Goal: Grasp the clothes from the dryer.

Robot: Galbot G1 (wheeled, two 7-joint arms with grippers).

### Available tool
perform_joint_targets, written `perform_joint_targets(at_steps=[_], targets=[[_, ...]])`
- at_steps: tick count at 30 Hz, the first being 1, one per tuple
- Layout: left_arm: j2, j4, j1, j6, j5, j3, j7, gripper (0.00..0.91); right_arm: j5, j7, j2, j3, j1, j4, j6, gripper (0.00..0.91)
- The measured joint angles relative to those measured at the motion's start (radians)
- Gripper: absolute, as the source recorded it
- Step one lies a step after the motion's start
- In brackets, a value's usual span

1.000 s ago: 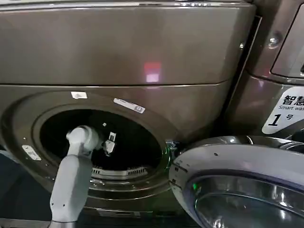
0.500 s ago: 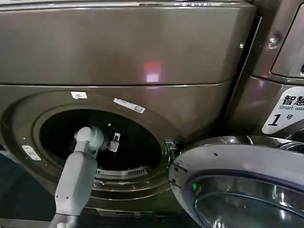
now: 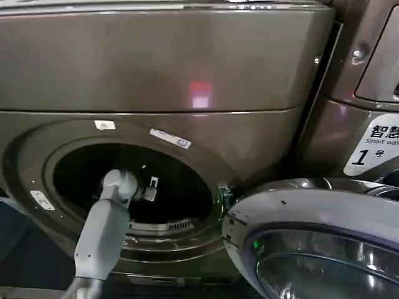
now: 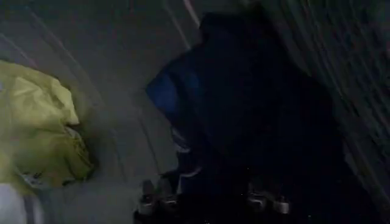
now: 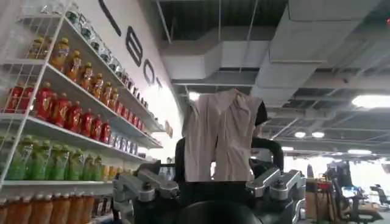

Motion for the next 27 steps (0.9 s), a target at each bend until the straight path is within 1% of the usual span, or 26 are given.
perform_joint_targets(at_steps=[8, 15, 20, 27], targets=[[-0.003, 0.021, -0.002, 0.006, -0.043, 0.004, 0.001, 0.0, -0.001, -0.001, 0.002, -0.006, 0.003, -0.004, 0.007, 0.907], [0.003, 0.005, 0.006, 0.029, -0.094, 0.007, -0.015, 0.0, 0.002, -0.013, 0.002, -0.007, 0.002, -0.006, 0.012, 0.907], [-0.013, -0.013, 0.0, 0.064, -0.16, -0.012, -0.111, 0.0, 0.015, -0.02, 0.003, -0.018, 0.008, 0.007, 0.025, 0.907], [-0.031, -0.076, 0.032, 0.166, -0.279, -0.039, -0.298, 0.0, 0.033, -0.023, 0.002, -0.036, 0.012, 0.025, 0.038, 0.907]])
